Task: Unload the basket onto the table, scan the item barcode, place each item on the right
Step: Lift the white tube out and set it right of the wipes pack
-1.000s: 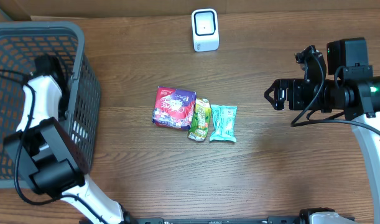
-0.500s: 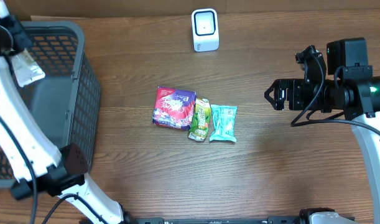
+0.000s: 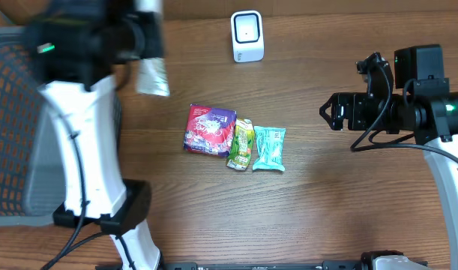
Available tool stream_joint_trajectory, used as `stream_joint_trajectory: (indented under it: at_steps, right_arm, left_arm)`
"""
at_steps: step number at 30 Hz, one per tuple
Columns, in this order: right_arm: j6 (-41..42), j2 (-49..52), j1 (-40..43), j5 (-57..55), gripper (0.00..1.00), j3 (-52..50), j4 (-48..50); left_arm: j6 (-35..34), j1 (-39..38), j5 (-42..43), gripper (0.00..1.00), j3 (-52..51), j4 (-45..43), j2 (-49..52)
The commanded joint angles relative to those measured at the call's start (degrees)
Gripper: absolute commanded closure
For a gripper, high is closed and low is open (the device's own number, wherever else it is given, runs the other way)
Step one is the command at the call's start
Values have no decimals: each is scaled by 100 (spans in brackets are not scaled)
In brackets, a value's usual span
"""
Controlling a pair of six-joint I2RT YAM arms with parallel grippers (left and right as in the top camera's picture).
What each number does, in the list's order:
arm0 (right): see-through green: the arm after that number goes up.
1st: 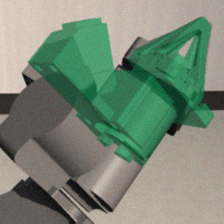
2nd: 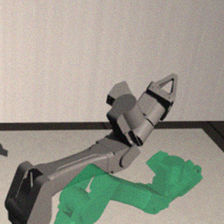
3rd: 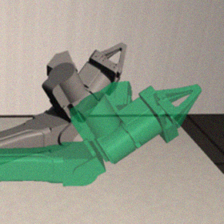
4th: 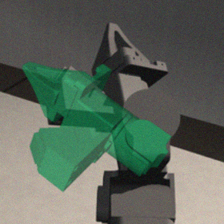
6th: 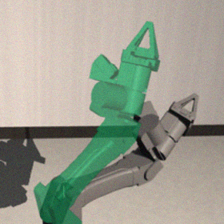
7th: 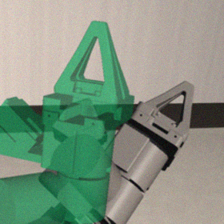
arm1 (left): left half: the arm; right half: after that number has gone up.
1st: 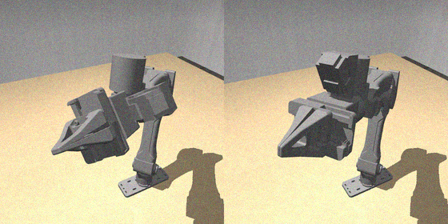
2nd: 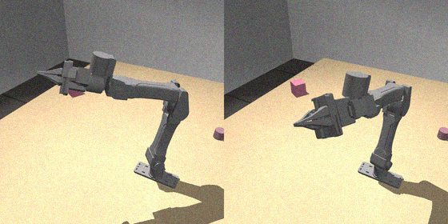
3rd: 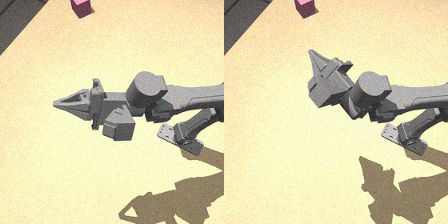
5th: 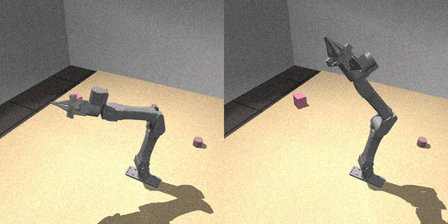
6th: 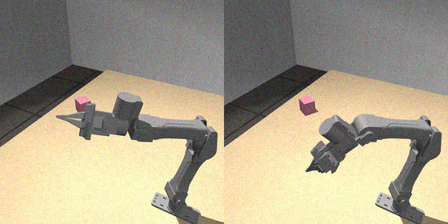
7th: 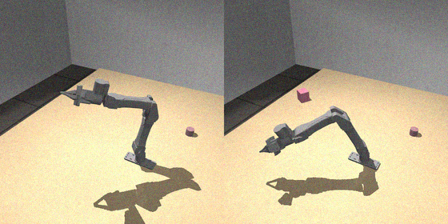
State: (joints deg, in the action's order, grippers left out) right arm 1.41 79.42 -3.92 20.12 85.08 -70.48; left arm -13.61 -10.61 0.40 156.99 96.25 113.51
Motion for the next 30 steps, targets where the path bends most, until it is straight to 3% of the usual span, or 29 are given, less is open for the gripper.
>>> stream_joint_trajectory:
  at_steps: [1,10,13,18,22,30]
  right_arm:
    - [380,7,323,-4,5,111,184]
    - [1054,0,1943,66,3,719,201]
    - [1064,7,2205,101,3,715,94]
    - [1058,7,2323,98,2,715,17]
    - [1058,7,2323,98,1,715,-24]
    - [1056,7,2321,96,1,715,-168]
  left_arm:
    - [-673,-501,-321,96,-964,-223,50]
    - [-1838,-1926,-332,96,-3812,-2411,61]
    - [-2212,-2391,-334,96,-4583,-3261,61]
    - [-2264,-3021,-334,96,-5646,-4813,120]
    - [-2288,-3401,-356,96,-6019,-5473,326]
    - [-2286,-3777,-310,96,-6054,-5855,1126]
